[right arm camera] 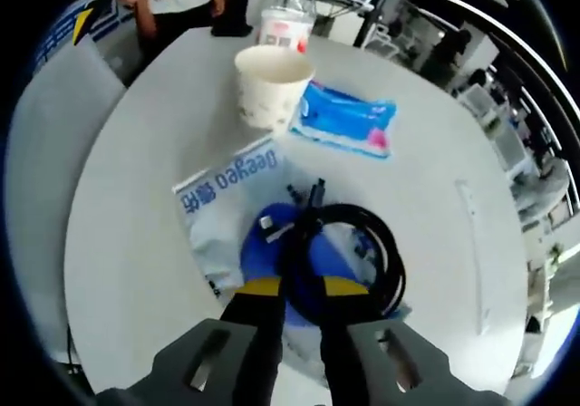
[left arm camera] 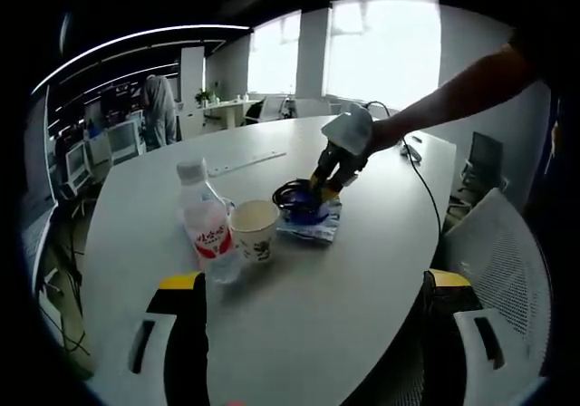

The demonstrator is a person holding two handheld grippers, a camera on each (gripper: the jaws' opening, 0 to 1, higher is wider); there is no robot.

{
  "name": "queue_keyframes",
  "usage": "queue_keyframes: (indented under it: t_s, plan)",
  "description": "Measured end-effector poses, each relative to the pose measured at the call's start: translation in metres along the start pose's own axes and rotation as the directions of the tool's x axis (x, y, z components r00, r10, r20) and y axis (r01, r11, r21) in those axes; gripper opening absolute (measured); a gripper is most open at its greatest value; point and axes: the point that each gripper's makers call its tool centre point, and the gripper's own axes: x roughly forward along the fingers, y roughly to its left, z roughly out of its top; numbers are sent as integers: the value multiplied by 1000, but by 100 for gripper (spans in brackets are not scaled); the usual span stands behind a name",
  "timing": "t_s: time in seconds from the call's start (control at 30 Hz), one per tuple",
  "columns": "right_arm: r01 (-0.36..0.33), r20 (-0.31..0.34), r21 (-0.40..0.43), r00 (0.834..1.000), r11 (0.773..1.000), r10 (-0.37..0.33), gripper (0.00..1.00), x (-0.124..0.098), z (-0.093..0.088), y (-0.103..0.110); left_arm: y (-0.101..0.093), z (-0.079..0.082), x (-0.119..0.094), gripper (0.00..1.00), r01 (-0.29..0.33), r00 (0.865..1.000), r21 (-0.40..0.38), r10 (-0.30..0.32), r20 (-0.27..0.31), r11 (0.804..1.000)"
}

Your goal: Arrange the tabletop items into an orderly group along one side of the table until the central work area is clear of visible clutter.

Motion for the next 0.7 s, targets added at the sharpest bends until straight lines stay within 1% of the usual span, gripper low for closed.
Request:
queue_keyframes:
  t_s: [0.07,0.13,0.3,0.6,0.7]
  plan:
    - [12,0,-22,1000,1000,-12,7,1,2,-2,1,-1,0,98,-3,1000,-2,3,-2,1000]
    - [12,2,-18,1000,1000,-12,7,1,3,-4,1,-1,0,98,-2,1000,-4,2,-1,1000]
    - [16,-2,-43,1000,999,-16,4,4,5,-9,3,-4,-2,98,-6,1000,-8,6,-6,1000]
    - [31,-2,-61,1000,998,-31,3,7,9,-19,5,-6,-1,98,-10,1000,-15,10,-11,1000]
    - [46,-7,-69,999,997,-47,3,9,9,-26,7,-6,0,98,-10,1000,-15,10,-11,1000]
